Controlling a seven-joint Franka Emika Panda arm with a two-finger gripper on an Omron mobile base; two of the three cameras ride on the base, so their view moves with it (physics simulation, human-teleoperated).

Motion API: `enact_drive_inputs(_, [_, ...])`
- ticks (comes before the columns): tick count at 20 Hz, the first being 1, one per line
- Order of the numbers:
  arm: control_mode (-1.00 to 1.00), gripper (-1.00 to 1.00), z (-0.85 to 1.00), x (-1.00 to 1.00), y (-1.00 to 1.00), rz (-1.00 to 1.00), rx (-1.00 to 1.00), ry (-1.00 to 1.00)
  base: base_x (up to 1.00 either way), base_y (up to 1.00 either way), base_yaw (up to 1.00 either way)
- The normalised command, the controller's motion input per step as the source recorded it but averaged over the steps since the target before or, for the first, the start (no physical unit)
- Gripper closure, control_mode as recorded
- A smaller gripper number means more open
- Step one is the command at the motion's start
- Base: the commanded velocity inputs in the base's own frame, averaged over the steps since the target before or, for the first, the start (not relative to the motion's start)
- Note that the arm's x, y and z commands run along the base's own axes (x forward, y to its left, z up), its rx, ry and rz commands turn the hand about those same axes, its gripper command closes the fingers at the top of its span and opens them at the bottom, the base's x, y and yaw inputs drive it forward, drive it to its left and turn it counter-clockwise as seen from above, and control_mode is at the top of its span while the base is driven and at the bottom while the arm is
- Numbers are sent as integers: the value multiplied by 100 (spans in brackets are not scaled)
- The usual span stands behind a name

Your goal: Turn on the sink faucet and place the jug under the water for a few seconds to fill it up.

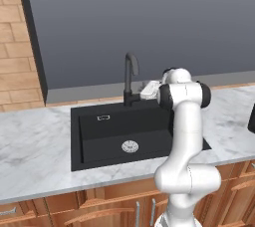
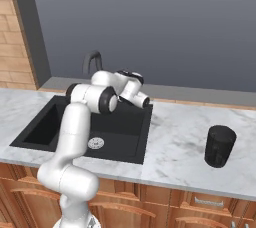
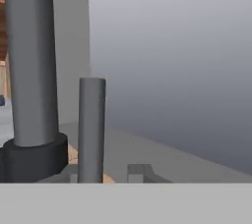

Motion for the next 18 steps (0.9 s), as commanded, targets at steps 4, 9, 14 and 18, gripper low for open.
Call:
enact_drive_inputs(4, [-100, 100, 0, 6, -47, -28, 8, 12, 0, 0, 0])
enact_drive_inputs(9, [-100, 100, 0, 3, -97, -21, 19, 19, 0, 0, 0])
enact_drive_inputs(14, [-100, 100, -5, 7, -100, -19, 29, 28, 0, 0, 0])
enact_drive_inputs(18, [-100, 100, -7, 7, -100, -18, 31, 29, 0, 0, 0])
